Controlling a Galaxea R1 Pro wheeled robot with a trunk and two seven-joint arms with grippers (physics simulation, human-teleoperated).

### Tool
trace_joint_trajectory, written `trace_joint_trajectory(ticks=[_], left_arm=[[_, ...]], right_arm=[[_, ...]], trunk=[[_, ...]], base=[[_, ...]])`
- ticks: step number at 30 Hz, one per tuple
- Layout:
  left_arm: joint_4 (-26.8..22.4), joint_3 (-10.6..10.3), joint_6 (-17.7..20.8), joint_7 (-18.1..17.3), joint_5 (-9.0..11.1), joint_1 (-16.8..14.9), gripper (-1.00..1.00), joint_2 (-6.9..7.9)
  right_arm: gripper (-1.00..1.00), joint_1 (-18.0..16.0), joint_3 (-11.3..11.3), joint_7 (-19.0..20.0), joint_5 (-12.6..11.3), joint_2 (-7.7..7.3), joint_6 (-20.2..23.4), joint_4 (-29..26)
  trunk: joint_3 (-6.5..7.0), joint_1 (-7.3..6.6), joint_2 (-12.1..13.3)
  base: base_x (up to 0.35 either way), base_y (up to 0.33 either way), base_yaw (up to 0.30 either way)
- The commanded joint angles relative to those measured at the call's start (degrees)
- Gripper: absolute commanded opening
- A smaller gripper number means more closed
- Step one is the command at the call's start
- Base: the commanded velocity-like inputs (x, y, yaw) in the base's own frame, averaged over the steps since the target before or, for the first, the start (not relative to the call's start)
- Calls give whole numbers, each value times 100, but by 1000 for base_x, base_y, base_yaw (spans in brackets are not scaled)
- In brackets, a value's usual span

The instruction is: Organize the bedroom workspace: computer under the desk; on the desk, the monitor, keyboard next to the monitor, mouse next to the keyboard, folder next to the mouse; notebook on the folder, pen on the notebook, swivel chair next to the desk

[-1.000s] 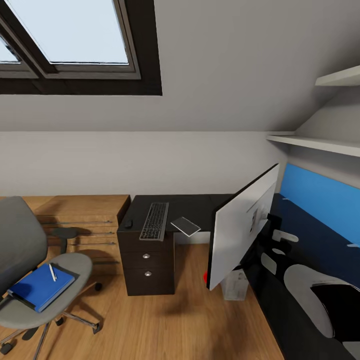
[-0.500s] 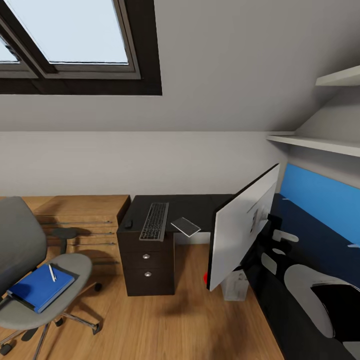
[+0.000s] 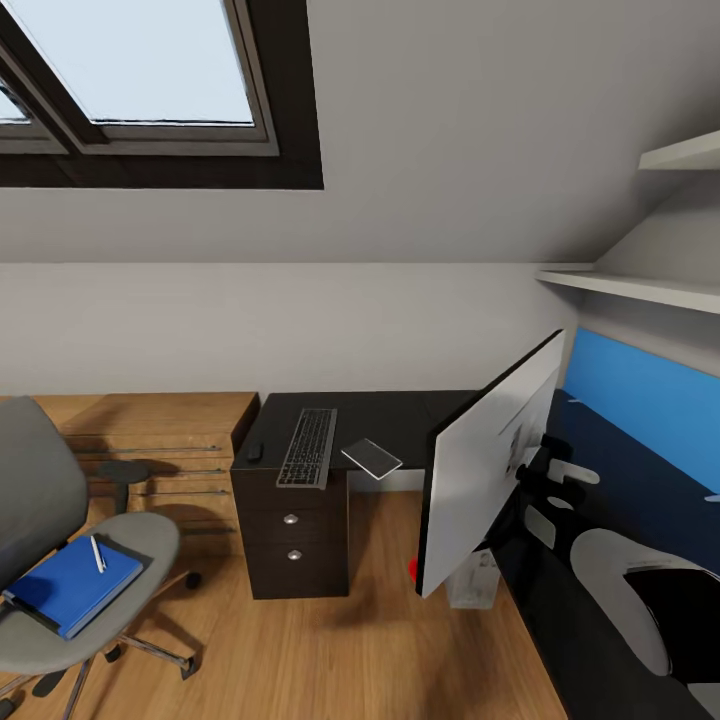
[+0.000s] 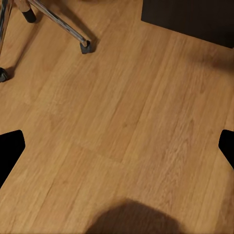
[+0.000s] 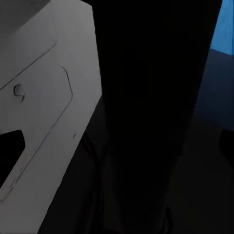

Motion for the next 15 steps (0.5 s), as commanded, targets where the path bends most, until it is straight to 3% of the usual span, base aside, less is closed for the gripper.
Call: trace_joint_trajectory(ticks=[1, 15], left_arm=[[1, -33, -35, 36, 61, -4, 100, 5], [0, -32, -41, 36, 61, -4, 100, 5]], right_arm=[[100, -4, 50, -12, -50, -18, -12, 4], [100, -4, 50, -13, -54, -137, 2, 2]], trunk=[[-7, 0, -4], [-7, 0, -4]], base=[[4, 0, 0], [1, 0, 0]])
